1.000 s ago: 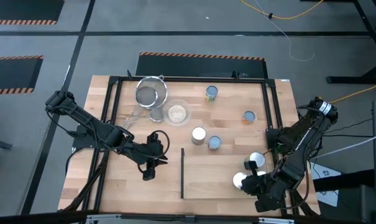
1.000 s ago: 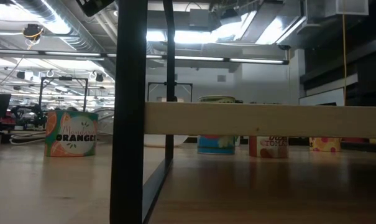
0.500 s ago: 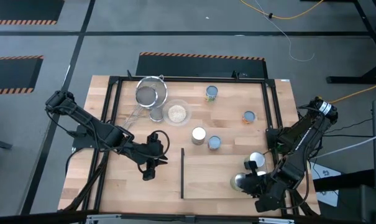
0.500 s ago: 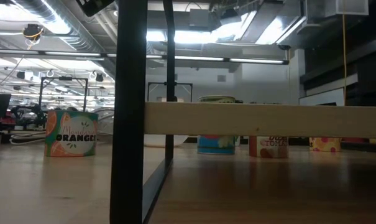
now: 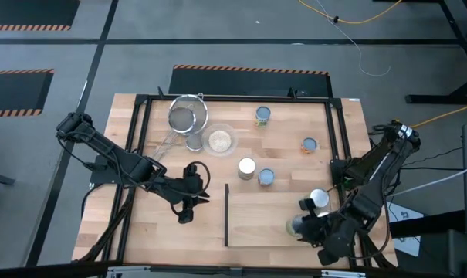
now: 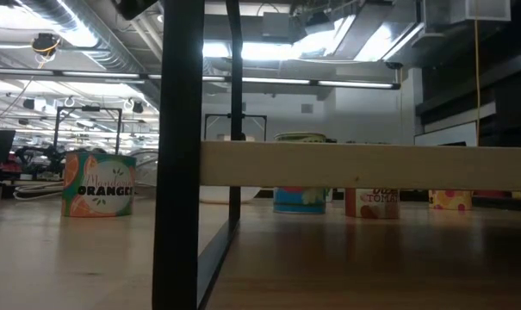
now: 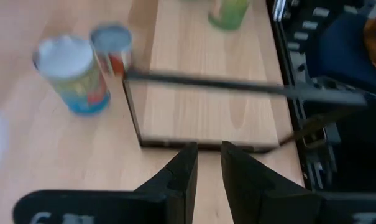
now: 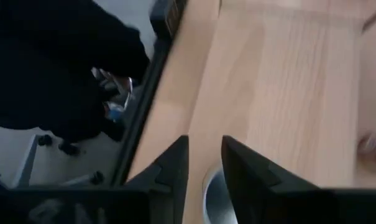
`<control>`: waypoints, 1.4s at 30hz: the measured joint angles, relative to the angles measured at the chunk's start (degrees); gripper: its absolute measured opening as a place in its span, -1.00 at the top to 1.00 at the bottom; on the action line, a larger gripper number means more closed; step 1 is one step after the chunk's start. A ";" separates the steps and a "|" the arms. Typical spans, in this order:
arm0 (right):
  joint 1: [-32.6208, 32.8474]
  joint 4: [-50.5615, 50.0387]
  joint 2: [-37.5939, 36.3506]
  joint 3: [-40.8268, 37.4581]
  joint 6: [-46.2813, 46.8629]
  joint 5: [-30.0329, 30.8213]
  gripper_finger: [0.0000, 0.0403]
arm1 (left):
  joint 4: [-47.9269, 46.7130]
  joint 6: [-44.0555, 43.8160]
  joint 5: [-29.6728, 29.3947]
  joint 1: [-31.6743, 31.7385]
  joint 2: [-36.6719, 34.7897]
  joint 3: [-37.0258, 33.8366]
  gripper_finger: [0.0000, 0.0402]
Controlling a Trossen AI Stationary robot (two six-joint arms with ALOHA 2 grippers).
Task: Pick and place cans onto a shelf
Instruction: Put the light blue on the shelf aligned with the other light green can
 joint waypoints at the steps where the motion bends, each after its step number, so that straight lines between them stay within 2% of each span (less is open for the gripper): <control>1: -0.74 0.04 -0.01 1.27 -1.66 0.79 0.50 | 1.47 1.59 -0.82 0.00 0.00 0.00 0.67; 7: -6.80 0.04 -0.09 6.93 -10.24 15.28 0.50 | 12.51 16.83 -2.57 2.25 0.00 0.00 0.67; 11: -13.71 0.66 -0.09 8.44 -13.40 17.68 0.50 | 15.90 24.93 -0.08 5.20 -0.90 0.00 0.67; 14: -19.85 2.02 0.01 8.45 -15.59 13.53 0.50 | 15.72 28.33 2.16 8.11 -2.42 0.00 0.67; 19: -28.96 3.56 2.15 8.44 -18.82 5.13 0.50 | 15.85 34.11 9.17 13.14 -6.04 0.03 0.67; 24: -35.34 4.97 6.12 8.44 -21.31 -1.69 0.50 | 11.85 37.75 13.14 18.02 -9.94 -0.93 0.67; 29: -39.09 4.56 10.41 8.40 -22.51 -5.99 0.50 | 14.93 36.69 18.16 22.28 -13.77 -10.90 0.67; 35: -41.50 4.55 15.07 8.40 -23.81 -6.58 0.50 | 28.24 31.30 24.17 25.47 -17.34 -25.88 0.67; 38: -42.35 4.50 17.09 8.40 -23.74 -7.03 0.50 | 33.55 29.78 26.47 26.09 -18.16 -31.05 0.67; 42: -43.25 4.43 19.11 8.40 -23.66 -11.41 0.50 | 38.79 29.35 27.78 26.12 -18.78 -35.04 0.67</control>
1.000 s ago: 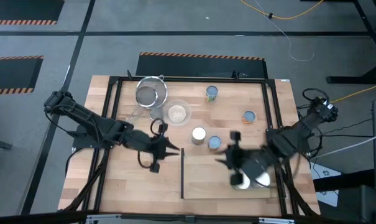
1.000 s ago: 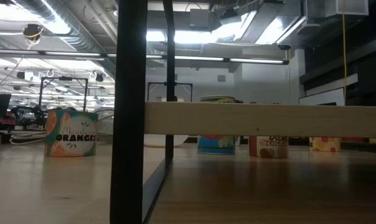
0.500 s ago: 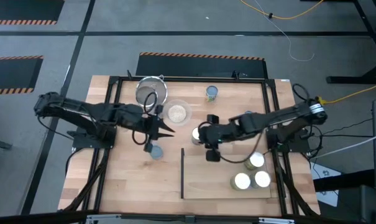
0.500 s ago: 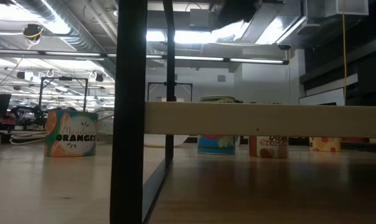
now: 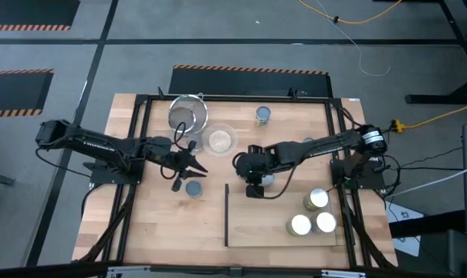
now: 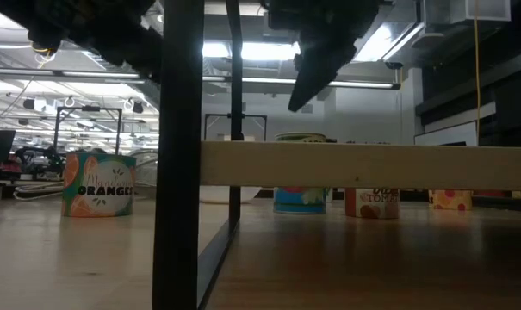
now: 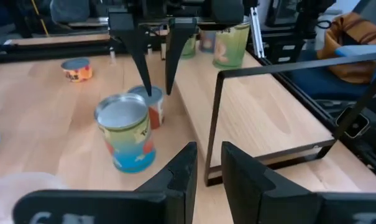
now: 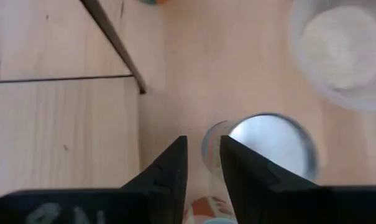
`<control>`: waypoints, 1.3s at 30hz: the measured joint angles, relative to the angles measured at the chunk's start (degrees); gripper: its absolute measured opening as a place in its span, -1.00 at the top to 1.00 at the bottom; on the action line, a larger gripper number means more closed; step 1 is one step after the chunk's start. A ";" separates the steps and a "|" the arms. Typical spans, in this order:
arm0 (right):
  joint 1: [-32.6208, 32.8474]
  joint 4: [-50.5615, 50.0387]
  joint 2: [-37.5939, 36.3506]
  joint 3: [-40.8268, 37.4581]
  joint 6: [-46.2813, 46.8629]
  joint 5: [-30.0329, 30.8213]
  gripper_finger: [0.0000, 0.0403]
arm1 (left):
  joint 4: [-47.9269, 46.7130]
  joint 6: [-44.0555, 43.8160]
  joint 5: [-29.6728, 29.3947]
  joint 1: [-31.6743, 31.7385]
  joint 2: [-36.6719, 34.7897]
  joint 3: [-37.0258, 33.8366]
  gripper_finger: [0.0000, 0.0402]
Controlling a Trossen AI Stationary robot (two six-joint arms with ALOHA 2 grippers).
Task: Pick and place cans onto a shelf
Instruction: Put the light blue on the shelf aligned with the other light green can
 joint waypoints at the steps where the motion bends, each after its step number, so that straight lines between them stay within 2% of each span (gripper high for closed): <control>1: -0.08 0.09 0.36 0.00 0.07 -0.56 0.50 | 0.44 -0.61 0.00 0.00 0.02 -0.53 0.67; 9: -0.08 0.24 1.87 -0.04 0.16 -0.50 0.50 | 0.83 -1.09 -0.01 -0.11 0.03 -1.15 0.67; 14: -0.08 -0.20 1.94 -0.04 0.20 2.37 0.50 | 1.03 -1.09 -0.01 -0.11 0.04 -1.15 0.67; 35: -0.30 2.28 1.65 -4.59 0.30 2.92 0.51 | 1.19 -1.09 -0.01 -0.11 0.08 -1.15 0.67; 39: -0.32 2.32 1.67 -4.61 0.28 2.90 0.56 | 1.17 -1.09 -0.01 -0.11 0.08 -1.15 0.67</control>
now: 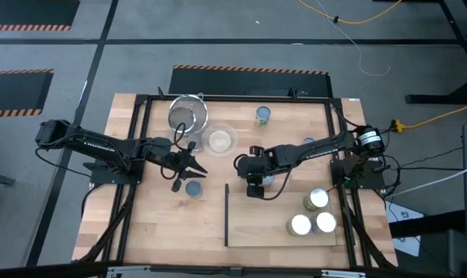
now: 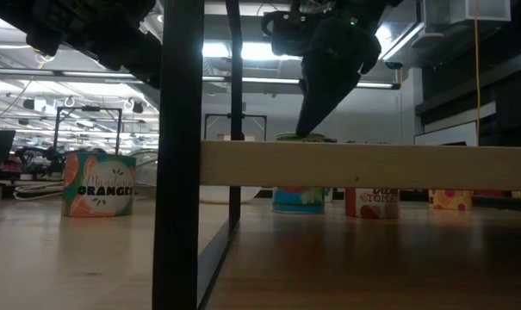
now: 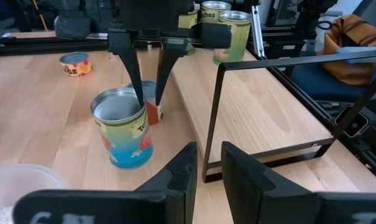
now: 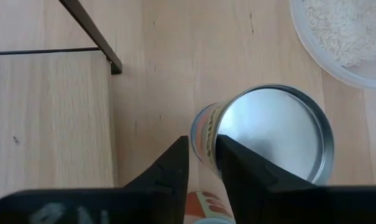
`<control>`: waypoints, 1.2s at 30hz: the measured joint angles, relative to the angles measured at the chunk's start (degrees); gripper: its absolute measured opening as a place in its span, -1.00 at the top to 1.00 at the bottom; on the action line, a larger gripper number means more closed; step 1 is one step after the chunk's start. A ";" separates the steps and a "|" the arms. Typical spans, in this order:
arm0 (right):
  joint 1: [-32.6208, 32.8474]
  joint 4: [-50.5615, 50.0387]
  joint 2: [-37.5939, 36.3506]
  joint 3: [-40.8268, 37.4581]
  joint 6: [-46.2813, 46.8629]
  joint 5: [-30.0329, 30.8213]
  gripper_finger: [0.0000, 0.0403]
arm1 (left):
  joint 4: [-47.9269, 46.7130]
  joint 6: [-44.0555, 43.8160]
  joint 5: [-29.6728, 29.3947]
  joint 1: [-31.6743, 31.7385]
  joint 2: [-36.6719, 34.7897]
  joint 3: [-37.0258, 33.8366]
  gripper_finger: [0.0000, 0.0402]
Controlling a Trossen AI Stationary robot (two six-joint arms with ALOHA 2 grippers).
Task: Pick and place cans onto a shelf
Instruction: Put the light blue on the shelf aligned with the other light green can
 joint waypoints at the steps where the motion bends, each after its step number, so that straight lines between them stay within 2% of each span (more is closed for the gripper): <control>1: -0.02 -0.02 0.00 0.00 0.00 0.00 0.58 | 0.00 0.00 0.00 0.00 0.00 0.00 0.67; 10: -0.04 0.00 0.02 -0.02 -0.08 -0.09 0.96 | 0.00 -0.07 0.00 0.00 0.00 0.00 0.67; 23: -0.02 -1.67 0.57 2.41 -1.77 -1.00 0.99 | 0.00 -1.33 0.00 -0.01 0.00 0.00 0.67; 32: 0.78 -6.78 0.48 9.51 -2.41 -0.69 0.99 | 0.00 -1.33 0.00 -0.02 0.00 0.00 0.67; 36: 1.86 -12.50 0.44 14.33 -3.15 -0.63 0.99 | 0.00 -1.31 -0.02 -0.02 0.00 0.00 0.67</control>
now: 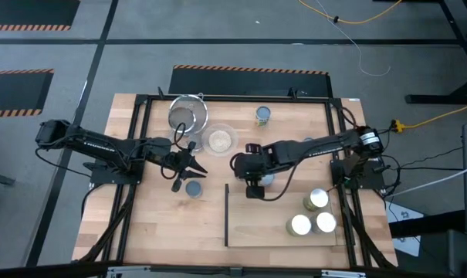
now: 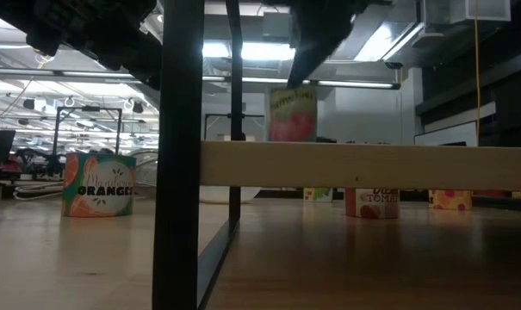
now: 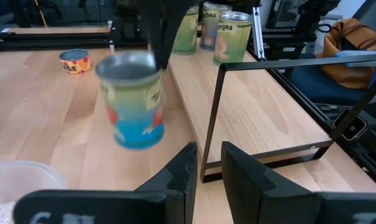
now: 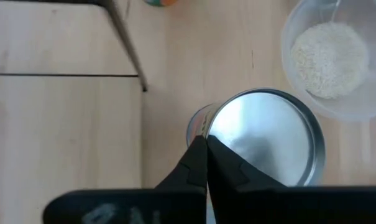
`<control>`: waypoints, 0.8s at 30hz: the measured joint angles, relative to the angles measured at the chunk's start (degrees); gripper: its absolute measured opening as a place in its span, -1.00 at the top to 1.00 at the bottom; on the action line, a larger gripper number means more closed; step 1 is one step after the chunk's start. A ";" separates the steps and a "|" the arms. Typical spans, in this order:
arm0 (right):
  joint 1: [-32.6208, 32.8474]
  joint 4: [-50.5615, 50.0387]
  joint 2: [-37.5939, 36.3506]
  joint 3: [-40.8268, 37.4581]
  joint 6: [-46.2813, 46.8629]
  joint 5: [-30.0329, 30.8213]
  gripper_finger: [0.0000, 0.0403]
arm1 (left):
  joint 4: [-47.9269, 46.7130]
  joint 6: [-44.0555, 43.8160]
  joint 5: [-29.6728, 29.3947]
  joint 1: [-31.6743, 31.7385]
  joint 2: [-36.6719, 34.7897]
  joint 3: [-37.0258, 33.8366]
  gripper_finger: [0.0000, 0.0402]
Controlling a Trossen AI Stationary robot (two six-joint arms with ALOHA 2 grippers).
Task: Pick and place cans onto a shelf
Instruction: Put the light blue on the shelf aligned with the other light green can
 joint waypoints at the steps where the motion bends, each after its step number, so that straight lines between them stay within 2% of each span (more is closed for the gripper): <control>1: 0.30 -1.32 -0.02 1.45 0.11 0.00 0.99 | 0.00 0.00 0.02 0.00 0.00 0.00 0.67; 12: 6.43 -17.20 -0.25 18.48 2.74 0.21 1.00 | -0.01 -0.10 0.00 0.00 0.00 0.00 0.67; 18: 11.30 -28.00 -0.28 19.37 13.98 0.29 1.00 | -0.02 -0.20 0.01 0.00 0.00 0.00 0.67; 24: 18.04 -31.03 -0.55 19.15 22.88 2.35 1.00 | -0.02 -0.20 0.00 0.02 0.02 0.00 0.67</control>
